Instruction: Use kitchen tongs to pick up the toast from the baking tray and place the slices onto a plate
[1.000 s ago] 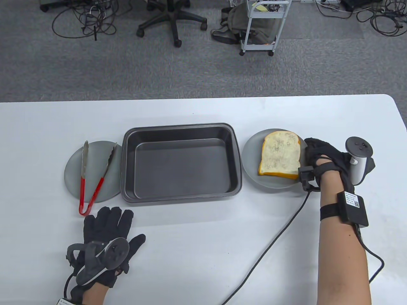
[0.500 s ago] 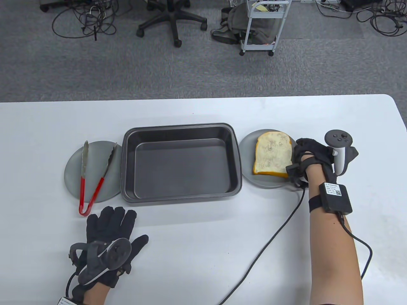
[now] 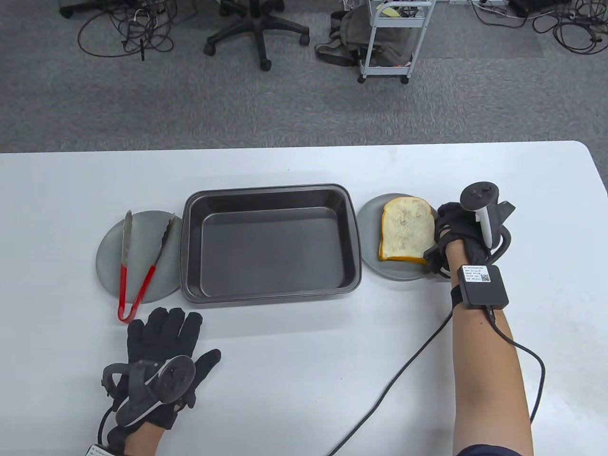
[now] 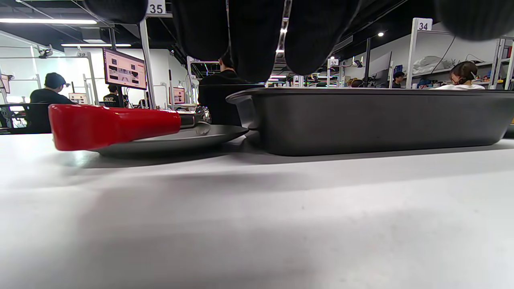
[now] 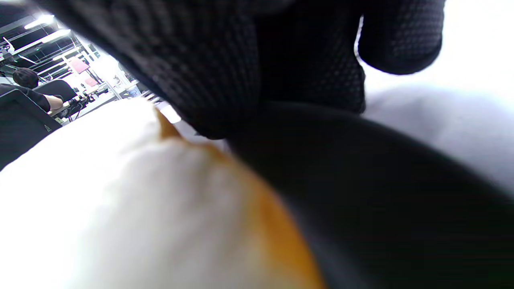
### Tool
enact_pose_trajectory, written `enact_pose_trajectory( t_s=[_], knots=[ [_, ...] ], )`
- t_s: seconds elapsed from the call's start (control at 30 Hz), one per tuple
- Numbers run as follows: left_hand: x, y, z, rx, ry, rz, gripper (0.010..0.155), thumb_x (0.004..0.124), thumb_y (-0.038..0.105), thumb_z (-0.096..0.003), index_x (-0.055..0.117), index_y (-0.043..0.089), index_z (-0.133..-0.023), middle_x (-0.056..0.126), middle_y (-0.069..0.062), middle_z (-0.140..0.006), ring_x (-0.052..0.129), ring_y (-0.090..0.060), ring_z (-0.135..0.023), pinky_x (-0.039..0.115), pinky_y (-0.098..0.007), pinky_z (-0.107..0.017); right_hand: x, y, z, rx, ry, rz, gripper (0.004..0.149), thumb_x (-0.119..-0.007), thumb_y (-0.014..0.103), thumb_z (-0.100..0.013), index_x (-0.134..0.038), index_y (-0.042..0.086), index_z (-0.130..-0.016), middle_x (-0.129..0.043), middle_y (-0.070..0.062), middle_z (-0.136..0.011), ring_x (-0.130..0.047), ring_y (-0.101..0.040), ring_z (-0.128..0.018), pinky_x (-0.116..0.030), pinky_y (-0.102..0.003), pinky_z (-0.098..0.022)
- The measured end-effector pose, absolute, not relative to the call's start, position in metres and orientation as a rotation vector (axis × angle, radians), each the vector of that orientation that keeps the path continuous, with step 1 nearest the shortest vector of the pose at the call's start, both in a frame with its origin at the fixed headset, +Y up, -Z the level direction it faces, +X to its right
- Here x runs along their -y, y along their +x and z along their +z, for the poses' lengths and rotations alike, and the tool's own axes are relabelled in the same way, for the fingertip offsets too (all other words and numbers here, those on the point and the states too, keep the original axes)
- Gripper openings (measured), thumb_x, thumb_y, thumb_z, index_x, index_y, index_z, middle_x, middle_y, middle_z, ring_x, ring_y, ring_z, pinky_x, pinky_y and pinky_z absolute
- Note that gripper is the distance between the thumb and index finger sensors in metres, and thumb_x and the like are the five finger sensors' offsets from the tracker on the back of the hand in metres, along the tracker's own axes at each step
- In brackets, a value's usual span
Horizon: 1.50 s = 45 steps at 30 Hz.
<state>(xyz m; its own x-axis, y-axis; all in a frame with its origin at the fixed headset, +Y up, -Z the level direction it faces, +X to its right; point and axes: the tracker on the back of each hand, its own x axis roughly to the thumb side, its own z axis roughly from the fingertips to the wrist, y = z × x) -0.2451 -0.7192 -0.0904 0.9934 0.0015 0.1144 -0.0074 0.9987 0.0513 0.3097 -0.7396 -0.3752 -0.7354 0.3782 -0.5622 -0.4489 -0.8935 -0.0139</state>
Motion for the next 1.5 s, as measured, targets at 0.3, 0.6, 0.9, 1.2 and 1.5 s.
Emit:
enact_pose_trajectory(
  t_s=[0.3,0.6,0.9,1.2,1.5],
  knots=[
    [0.718,-0.245,-0.09,0.106,0.06,-0.002,0.082,0.065,0.078,-0.0383,0.064,0.032,-0.106,0.071,-0.008,-0.114,0.06,-0.044,-0.108,0.047,-0.075,-0.075,0.696,0.305,-0.334,-0.016,-0.646,2.609,0.051,-0.094,0.033,-0.039,-0.088,0.02,-0.088,-0.091,-0.012,-0.087,-0.098,-0.035,-0.068,-0.08,-0.057,-0.054],
    [0.713,-0.248,-0.087,0.086,0.095,-0.004,0.082,0.065,0.077,-0.0387,0.065,0.031,-0.106,0.071,-0.008,-0.114,0.06,-0.044,-0.108,0.047,-0.075,-0.075,0.652,0.278,-0.253,0.078,-0.334,2.528,0.053,-0.093,0.036,-0.04,-0.087,0.019,-0.089,-0.09,-0.014,-0.089,-0.097,-0.036,-0.07,-0.079,-0.058,-0.055],
    [0.71,-0.249,-0.085,0.067,0.123,-0.027,0.081,0.065,0.076,-0.039,0.065,0.031,-0.106,0.071,-0.008,-0.114,0.06,-0.044,-0.107,0.047,-0.075,-0.075,0.648,0.23,-0.174,0.22,-0.043,2.596,0.055,-0.092,0.039,-0.039,-0.086,0.019,-0.09,-0.089,-0.014,-0.09,-0.096,-0.037,-0.072,-0.078,-0.06,-0.057],
    [0.709,-0.25,-0.081,0.053,0.142,-0.051,0.08,0.065,0.076,-0.0395,0.065,0.031,-0.106,0.07,-0.008,-0.114,0.06,-0.044,-0.107,0.048,-0.075,-0.075,0.662,0.184,-0.115,0.303,0.194,2.739,0.061,-0.091,0.045,-0.039,-0.083,0.019,-0.093,-0.083,-0.015,-0.096,-0.092,-0.038,-0.078,-0.075,-0.062,-0.061],
    [0.711,-0.248,-0.073,0.039,0.157,-0.091,0.079,0.064,0.075,-0.04,0.064,0.031,-0.106,0.069,-0.008,-0.114,0.06,-0.044,-0.107,0.047,-0.075,-0.074,0.68,0.17,-0.09,0.478,0.217,2.782,0.063,-0.089,0.047,-0.039,-0.08,0.021,-0.095,-0.076,-0.015,-0.102,-0.086,-0.04,-0.087,-0.065,-0.069,-0.066]
  ],
)
